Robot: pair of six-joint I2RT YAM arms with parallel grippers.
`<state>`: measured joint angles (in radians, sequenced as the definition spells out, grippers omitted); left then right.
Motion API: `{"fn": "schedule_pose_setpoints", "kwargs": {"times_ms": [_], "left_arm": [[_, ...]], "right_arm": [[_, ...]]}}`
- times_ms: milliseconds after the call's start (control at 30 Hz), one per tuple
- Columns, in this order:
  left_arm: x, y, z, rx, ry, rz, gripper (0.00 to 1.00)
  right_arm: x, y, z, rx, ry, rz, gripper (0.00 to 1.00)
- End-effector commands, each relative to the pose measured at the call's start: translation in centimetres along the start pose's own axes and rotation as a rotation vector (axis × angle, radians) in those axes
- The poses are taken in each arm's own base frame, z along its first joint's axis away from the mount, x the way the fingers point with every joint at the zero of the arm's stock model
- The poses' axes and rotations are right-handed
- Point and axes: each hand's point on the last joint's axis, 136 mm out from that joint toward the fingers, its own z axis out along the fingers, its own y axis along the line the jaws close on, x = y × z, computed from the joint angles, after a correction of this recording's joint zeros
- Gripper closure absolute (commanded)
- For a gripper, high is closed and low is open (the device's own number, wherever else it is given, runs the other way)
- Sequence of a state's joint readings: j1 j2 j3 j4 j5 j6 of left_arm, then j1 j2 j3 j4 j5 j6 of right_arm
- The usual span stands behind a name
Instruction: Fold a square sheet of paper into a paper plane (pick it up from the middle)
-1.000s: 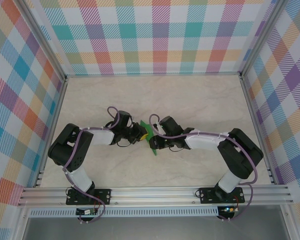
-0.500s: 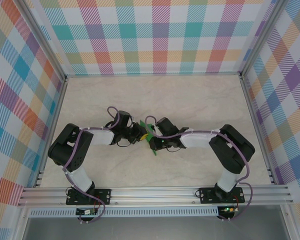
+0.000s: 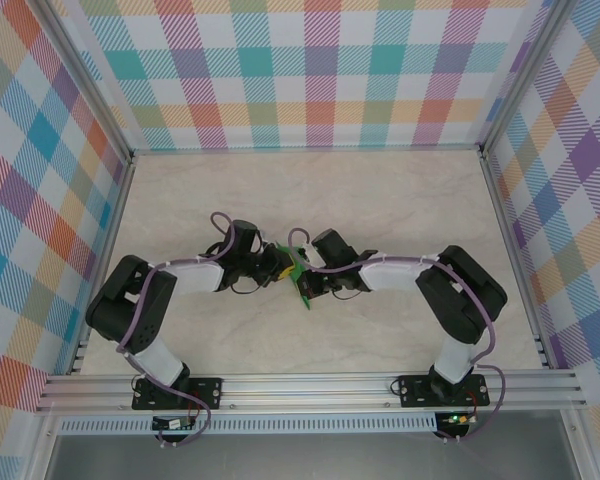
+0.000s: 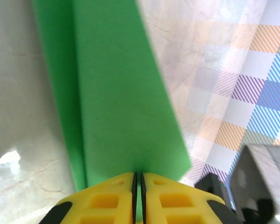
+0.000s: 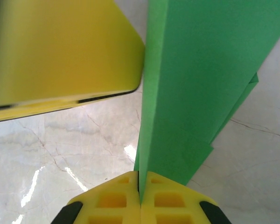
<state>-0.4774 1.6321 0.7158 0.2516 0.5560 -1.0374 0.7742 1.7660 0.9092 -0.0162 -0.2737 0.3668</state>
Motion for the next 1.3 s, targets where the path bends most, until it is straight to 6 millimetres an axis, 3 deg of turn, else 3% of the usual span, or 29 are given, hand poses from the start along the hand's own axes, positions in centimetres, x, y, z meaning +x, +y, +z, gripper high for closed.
{"fn": "schedule_pose_setpoints", "kwargs": {"times_ms": [0,700,1000,1267], "left_arm": [[0.8,0.3,-0.7,-0.013,-0.001,0.025,0.87],[0.9,0.7,1.0,0.009,0.051,0.014,0.87],[0.9,2.1,1.7,-0.026,0.061,-0.004,0.87],[0.8,2.4,1.9,-0.035,0.06,-0.005,0.87]], "right_arm": [[-0.3,1.2,0.4,-0.097,0.021,-0.03,0.98],[0.8,0.2,1.5,-0.152,0.108,0.047,0.98],[0.9,0.0,1.5,-0.145,0.12,0.057,0.97],[0.8,0.2,1.0,-0.153,0.121,0.081,0.91]]}}
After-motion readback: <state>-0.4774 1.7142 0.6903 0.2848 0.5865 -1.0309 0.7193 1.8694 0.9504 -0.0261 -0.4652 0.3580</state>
